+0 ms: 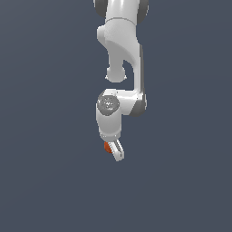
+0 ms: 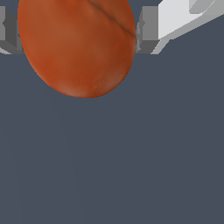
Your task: Pick up the object and move it to a goal position.
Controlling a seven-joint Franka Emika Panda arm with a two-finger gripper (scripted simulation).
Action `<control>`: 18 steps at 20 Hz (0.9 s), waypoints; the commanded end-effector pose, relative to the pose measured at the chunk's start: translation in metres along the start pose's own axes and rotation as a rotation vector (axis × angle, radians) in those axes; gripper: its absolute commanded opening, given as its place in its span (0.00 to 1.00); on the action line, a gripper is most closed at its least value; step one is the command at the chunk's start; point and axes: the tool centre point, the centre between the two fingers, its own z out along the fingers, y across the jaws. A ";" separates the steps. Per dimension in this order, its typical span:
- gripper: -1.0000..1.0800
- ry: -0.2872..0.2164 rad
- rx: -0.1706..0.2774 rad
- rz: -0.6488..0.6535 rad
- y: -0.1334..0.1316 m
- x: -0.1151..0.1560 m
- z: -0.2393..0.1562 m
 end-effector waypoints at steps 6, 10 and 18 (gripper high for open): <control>0.00 0.001 0.003 0.002 0.022 0.044 -0.057; 0.00 0.001 0.003 0.002 0.037 0.072 -0.094; 0.00 0.002 0.003 0.002 0.064 0.127 -0.164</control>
